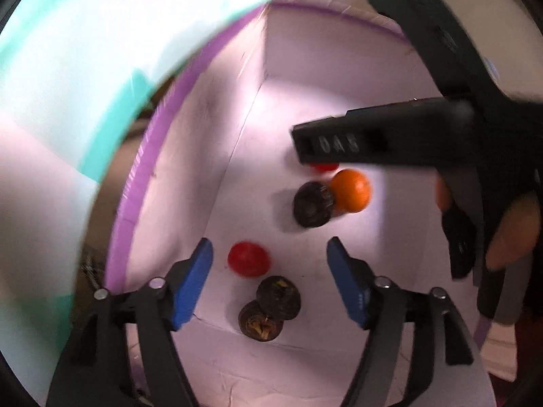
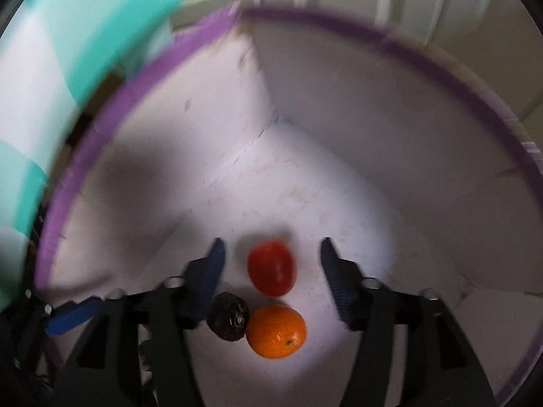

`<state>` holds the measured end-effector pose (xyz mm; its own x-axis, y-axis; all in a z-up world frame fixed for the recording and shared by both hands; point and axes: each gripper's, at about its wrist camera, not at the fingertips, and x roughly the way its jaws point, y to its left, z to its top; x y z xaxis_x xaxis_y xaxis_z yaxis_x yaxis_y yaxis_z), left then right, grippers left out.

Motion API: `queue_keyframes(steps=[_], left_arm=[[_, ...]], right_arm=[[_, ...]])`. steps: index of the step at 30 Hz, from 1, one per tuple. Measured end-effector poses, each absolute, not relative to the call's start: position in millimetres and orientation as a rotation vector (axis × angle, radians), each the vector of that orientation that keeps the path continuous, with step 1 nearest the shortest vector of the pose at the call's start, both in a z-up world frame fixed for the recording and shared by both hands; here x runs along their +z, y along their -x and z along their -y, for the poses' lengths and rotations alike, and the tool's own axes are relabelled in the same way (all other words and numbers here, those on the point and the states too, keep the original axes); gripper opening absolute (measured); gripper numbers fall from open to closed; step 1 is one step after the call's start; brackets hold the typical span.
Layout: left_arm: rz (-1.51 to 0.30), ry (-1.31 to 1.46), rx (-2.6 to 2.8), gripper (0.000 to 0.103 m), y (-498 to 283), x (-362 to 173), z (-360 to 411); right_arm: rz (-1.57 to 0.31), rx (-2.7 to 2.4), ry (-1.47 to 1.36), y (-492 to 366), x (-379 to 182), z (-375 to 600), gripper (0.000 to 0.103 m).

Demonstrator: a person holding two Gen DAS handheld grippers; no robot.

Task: Organize fruits
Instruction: 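Move both open tools back over the fruits on the cloth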

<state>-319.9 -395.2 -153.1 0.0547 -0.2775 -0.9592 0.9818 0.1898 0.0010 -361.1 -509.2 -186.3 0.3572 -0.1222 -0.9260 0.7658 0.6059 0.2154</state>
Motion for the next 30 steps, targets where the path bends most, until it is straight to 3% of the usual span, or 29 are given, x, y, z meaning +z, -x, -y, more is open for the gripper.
queue_keyframes(steps=[7, 11, 12, 16, 22, 30], left_arm=[[-0.622, -0.633, -1.28, 0.083, 333, -27, 324], [-0.397, -0.407, -1.075, 0.101, 283, 49, 261], [-0.382, -0.37, -1.015, 0.101, 266, 62, 248], [-0.453, -0.164, -0.677, 0.101, 166, 84, 168], [-0.555, -0.004, -0.382, 0.101, 63, 74, 68], [-0.588, 0.135, -0.133, 0.101, -25, 60, 5]], right_arm=[[-0.707, -0.627, -0.656, 401, -61, 500, 0.061], [-0.412, -0.502, -0.537, 408, 31, 456, 0.081], [-0.369, -0.475, -0.518, 407, 46, 447, 0.088], [-0.228, -0.326, -0.396, 378, 98, 398, 0.089], [-0.349, -0.194, -0.349, 293, 90, 339, 0.089], [-0.496, -0.069, -0.278, 152, 61, 249, 0.089]])
